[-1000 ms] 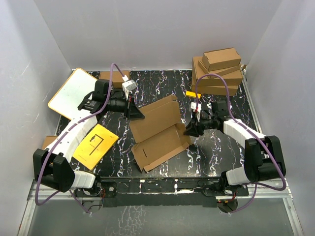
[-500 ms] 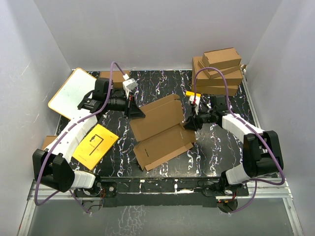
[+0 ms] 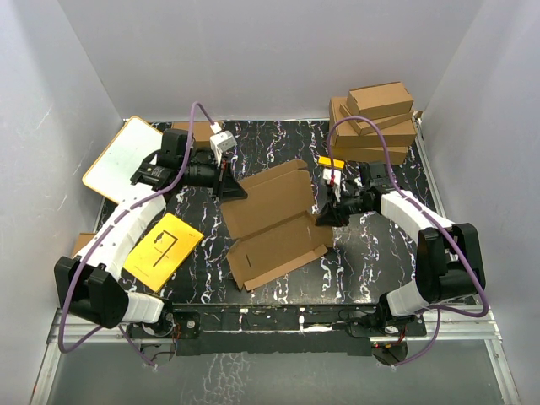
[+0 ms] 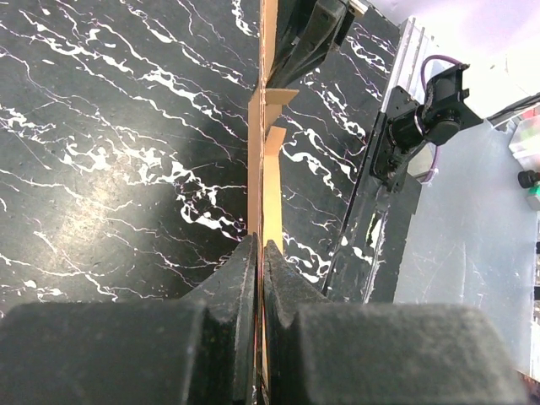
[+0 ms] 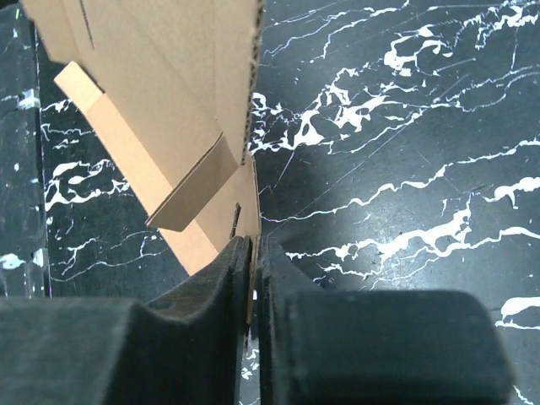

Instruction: Fold the paper box

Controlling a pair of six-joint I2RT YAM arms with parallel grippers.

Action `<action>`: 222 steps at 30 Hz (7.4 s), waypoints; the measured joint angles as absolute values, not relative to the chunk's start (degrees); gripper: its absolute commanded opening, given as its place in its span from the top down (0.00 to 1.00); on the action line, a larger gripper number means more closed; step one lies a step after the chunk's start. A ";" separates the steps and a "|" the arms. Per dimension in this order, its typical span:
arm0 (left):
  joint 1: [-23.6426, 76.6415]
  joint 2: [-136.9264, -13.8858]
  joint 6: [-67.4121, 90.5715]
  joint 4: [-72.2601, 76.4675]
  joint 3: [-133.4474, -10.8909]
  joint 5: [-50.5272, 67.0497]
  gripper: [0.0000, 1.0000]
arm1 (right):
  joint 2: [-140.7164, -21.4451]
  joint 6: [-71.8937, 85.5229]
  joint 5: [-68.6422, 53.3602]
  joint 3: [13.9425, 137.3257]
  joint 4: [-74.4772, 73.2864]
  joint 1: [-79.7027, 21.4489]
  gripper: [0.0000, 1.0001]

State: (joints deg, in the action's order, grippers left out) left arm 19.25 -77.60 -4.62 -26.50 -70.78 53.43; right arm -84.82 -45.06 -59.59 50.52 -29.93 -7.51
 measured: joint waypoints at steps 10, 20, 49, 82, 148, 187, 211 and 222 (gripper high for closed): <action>19.25 -79.31 -7.11 -30.11 -77.47 51.37 1.00 | -84.49 -45.21 -60.97 52.66 -27.88 -7.40 0.92; 19.25 -84.66 -8.95 -28.86 -82.21 51.37 1.00 | -81.62 -26.50 -52.07 43.42 7.35 -8.45 0.92; 19.27 -85.54 -7.29 -21.91 -73.93 51.70 1.00 | -82.83 -32.29 -54.13 40.14 3.64 -7.66 0.54; 19.27 -85.54 -7.51 -22.79 -73.93 51.51 1.00 | -87.57 -43.46 -58.04 54.89 -11.49 -0.64 0.74; 19.25 -85.62 -7.46 -22.20 -73.87 51.70 1.00 | -87.26 -45.89 -59.16 42.39 2.37 -9.65 0.60; 18.79 -85.27 -0.30 -16.43 -71.48 51.37 0.96 | -88.42 -33.89 -54.08 40.18 14.41 -10.87 0.91; 15.84 -82.94 21.43 -3.20 -64.69 50.09 0.73 | -87.99 -37.50 -45.84 58.54 -17.30 -11.31 0.92; 15.84 -85.60 22.55 -3.33 -62.98 49.56 0.91 | -94.21 -37.43 -36.40 65.39 -27.40 -15.84 0.92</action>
